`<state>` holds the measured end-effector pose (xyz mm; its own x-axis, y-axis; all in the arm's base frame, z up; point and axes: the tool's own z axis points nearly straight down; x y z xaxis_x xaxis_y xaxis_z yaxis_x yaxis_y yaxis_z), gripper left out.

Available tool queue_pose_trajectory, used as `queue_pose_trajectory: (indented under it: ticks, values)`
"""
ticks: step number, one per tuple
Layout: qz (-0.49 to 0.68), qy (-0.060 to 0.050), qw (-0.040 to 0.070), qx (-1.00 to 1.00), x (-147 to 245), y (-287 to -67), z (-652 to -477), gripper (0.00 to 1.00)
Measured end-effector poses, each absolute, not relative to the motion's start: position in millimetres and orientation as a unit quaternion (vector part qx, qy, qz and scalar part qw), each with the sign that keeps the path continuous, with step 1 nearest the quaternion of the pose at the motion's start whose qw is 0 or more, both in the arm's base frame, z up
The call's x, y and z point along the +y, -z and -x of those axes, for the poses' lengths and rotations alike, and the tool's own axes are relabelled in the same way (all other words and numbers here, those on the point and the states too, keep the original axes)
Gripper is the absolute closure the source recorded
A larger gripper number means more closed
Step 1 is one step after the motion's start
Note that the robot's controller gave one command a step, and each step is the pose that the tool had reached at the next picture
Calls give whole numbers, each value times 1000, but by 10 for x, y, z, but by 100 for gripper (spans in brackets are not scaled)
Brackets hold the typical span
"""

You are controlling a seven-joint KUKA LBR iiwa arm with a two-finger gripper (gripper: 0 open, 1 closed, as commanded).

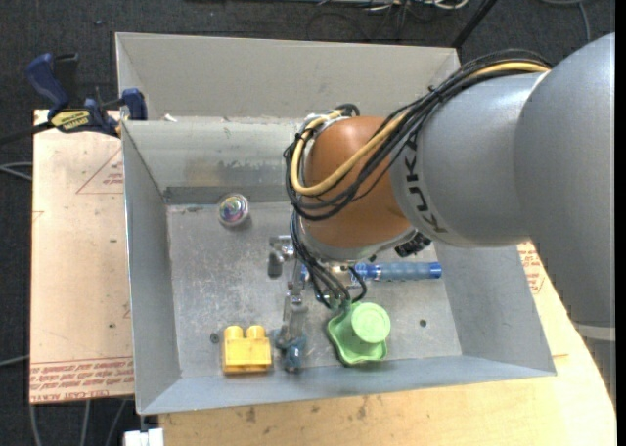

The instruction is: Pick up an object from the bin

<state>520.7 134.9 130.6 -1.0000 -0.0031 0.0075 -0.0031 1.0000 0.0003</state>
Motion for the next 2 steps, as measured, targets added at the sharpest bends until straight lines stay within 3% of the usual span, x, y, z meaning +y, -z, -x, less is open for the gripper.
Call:
queue_pose_trajectory:
  ticks: [1,2]
  values:
    - [-52,1,2,-999,1804,-1043,-4908,0]
    - [-118,2,-9,-993,1756,-743,-4865,0]
